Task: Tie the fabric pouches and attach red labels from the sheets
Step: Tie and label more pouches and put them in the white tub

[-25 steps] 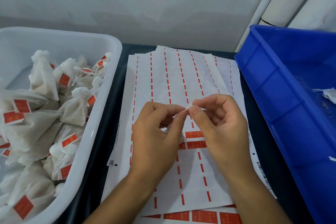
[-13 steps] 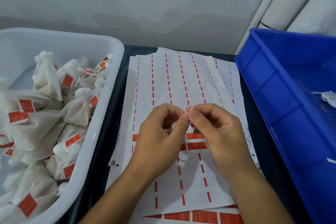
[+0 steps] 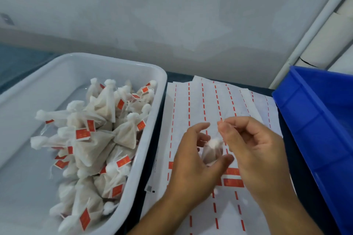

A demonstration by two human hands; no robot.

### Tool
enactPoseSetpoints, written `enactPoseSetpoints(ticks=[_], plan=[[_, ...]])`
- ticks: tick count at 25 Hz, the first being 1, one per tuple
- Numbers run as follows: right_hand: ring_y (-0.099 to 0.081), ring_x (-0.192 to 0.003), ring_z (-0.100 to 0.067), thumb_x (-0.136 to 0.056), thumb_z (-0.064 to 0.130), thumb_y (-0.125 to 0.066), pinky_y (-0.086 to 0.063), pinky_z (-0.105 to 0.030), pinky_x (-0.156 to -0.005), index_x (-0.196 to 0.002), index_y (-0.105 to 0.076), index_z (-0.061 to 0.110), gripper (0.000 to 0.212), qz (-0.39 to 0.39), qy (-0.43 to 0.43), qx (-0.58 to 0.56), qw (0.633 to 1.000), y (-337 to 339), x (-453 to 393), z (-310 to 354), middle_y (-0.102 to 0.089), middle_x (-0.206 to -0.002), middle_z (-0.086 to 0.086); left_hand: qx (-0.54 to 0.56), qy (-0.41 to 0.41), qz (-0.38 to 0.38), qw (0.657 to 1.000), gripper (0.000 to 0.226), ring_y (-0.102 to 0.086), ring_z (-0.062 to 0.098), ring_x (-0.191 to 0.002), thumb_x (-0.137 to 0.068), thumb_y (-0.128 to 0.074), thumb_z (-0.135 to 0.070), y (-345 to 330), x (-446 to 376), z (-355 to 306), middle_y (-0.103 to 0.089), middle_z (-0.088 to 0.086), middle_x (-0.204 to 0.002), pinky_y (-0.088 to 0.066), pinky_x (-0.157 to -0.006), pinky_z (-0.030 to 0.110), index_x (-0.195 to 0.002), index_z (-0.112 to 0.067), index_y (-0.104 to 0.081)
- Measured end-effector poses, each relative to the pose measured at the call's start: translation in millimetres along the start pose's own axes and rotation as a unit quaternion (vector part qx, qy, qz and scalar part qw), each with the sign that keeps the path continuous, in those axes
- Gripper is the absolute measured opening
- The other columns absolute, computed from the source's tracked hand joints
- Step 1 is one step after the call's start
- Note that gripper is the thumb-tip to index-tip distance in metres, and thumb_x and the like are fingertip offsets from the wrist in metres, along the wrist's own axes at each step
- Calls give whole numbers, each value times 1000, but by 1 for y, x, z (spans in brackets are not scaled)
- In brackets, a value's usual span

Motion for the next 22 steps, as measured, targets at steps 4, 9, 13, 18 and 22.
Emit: enactPoseSetpoints(ticks=[4, 9, 13, 18, 22], plan=[[-71, -73, -9, -98, 34, -69, -56, -16, -66, -93, -73, 32, 6, 13, 78, -38, 996, -37, -40, 52, -72, -82, 9, 56, 87, -30, 994, 84, -61, 4, -113, -77, -86, -47, 8, -4, 18, -55, -19, -133, -56, -94, 28, -144, -49, -35], [-74, -70, -16, -97, 21, -70, -63, -46, -80, -86, -71, 24, 11, 29, 71, -72, 994, -107, -109, 72, -73, -72, 6, 120, 81, -103, 984, 70, -66, 11, -76, -89, -75, -44, 26, -6, 14, -56, -19, -116, -62, -70, 36, -138, -63, -28], [-74, -82, -18, -97, 19, -68, -59, -47, -88, -88, -71, 21, 10, 64, 54, 7, 996, -151, -136, 52, -73, -76, 6, 129, 96, -81, 984, 52, -63, 16, -72, -90, -73, -45, 23, -7, 15, -60, -17, -108, -62, -68, 39, -121, -66, -38], [-66, -87, -5, -96, 27, -68, -49, -21, -91, -114, -76, 23, 20, 123, 52, 192, 972, -132, -140, 22, -74, -98, 10, 104, 83, -90, 987, 41, -65, 10, -69, -95, -69, -38, 25, -9, 20, -63, -11, -106, -57, -60, 25, -122, -55, -44], [-68, -101, -14, -97, 28, -64, -47, -24, -92, -121, -71, 25, 25, 8, 43, 279, 959, -17, -171, 17, -72, -116, 5, 111, 91, -85, 986, 40, -72, 8, -73, -95, -70, -32, 25, -11, 29, -64, -8, -105, -60, -59, 26, -118, -56, -47]])
Point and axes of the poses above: each hand's wrist, its own x-axis away from the middle knuckle, its own y-axis out of the back of the hand, z = x × y, the point moved 10 cm from there along -x, towards the middle knuckle
